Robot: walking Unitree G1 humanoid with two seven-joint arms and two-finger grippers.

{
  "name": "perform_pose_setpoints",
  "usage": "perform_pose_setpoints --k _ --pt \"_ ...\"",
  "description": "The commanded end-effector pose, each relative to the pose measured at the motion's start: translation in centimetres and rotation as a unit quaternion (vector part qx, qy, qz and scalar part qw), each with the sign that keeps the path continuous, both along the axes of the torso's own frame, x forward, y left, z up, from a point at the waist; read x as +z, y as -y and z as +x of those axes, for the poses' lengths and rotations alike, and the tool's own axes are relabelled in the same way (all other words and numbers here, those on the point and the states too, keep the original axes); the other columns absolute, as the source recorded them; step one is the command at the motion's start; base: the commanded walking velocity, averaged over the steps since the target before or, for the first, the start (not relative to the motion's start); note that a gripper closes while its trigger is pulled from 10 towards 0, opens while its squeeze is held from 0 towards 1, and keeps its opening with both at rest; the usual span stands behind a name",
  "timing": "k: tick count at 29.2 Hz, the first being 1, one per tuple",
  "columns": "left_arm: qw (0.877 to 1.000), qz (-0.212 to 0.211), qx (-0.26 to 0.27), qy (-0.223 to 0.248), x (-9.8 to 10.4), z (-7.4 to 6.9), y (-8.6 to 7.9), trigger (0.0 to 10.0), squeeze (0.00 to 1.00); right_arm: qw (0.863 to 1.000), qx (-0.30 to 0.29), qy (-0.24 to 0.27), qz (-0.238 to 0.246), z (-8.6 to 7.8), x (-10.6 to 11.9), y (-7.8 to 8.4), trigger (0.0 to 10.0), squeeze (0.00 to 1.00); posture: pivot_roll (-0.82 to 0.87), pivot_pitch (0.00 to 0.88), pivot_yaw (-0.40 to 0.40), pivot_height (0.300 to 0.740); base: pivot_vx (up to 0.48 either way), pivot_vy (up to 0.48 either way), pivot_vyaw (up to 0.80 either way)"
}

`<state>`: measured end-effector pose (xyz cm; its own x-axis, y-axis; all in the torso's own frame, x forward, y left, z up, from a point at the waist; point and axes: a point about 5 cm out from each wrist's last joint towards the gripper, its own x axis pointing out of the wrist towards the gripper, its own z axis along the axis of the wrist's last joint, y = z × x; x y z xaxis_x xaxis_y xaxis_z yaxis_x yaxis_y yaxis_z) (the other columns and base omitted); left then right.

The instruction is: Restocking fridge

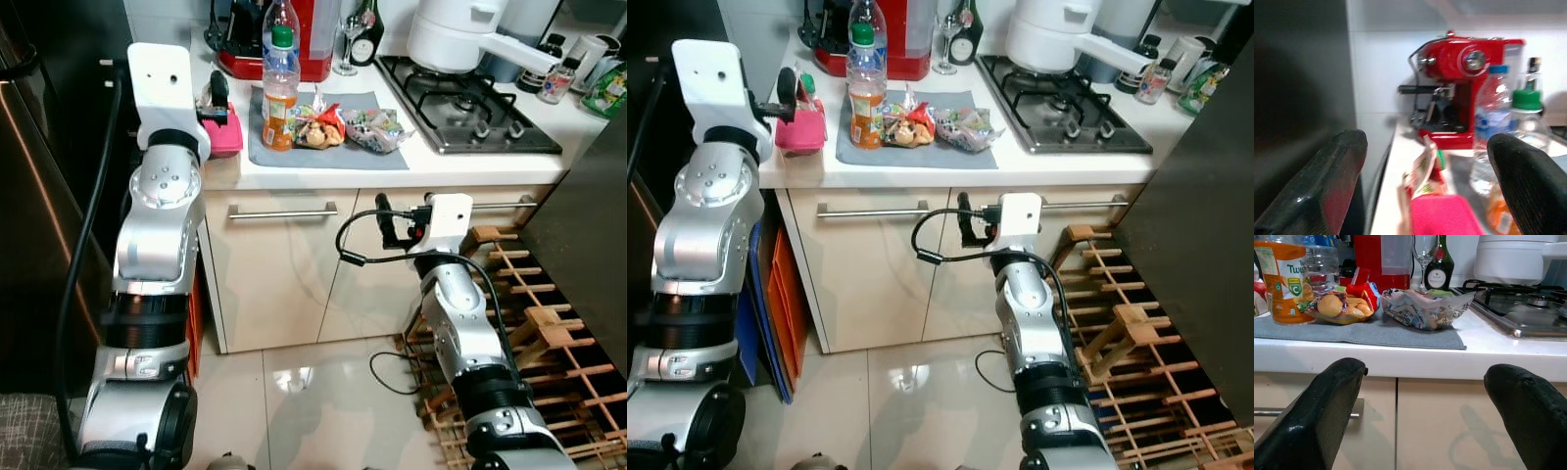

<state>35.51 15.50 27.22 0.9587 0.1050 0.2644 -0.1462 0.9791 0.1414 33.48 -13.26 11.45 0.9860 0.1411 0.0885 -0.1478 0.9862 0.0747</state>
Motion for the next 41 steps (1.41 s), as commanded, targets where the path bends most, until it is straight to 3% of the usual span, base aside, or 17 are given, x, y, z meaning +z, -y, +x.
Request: perform_pose_setpoints --k 1,10,14,21,31,41 --pt "0.999 0.001 -0.031 -0.017 -0.3 0.7 1.4 10.0 0.0 1.0 -0.007 0.01 -0.006 0.5 0.8 0.6 10.0 0.0 0.06 0.0 -0.06 0.74 0.0 0.0 0.0" --pt "0.997 0.006 -0.03 -0.066 -2.8 2.0 2.1 10.0 0.0 1.0 -0.009 0.009 -0.007 0.0 0.6 0.5 10.0 0.0 0.03 0.0 -0.04 0.74 0.0 0.0 0.0" --pt "0.997 0.025 -0.007 -0.067 -3.0 1.9 2.1 10.0 0.0 1.0 -0.011 0.006 -0.007 -0.2 0.4 0.7 10.0 0.0 0.03 0.0 -0.036 0.74 0.0 0.0 0.0" --pt "0.999 0.016 0.03 -0.036 -2.4 1.6 1.5 10.0 0.0 1.0 -0.008 0.002 -0.006 -0.3 0.2 0.5 10.0 0.0 0.03 0.0 -0.038 0.74 0.0 0.0 0.0" --pt "0.997 0.002 0.022 -0.077 -4.3 1.8 2.1 10.0 0.0 1.0 -0.007 -0.005 -0.009 -0.5 0.0 0.6 10.0 0.0 0.02 0.0 -0.04 0.74 0.0 0.0 0.0" --pt "0.994 -0.015 0.052 -0.097 -5.1 1.8 1.2 10.0 0.0 1.0 -0.005 -0.01 -0.009 -0.6 -0.2 0.7 10.0 0.0 0.02 0.0 -0.043 0.74 0.0 0.0 0.0"
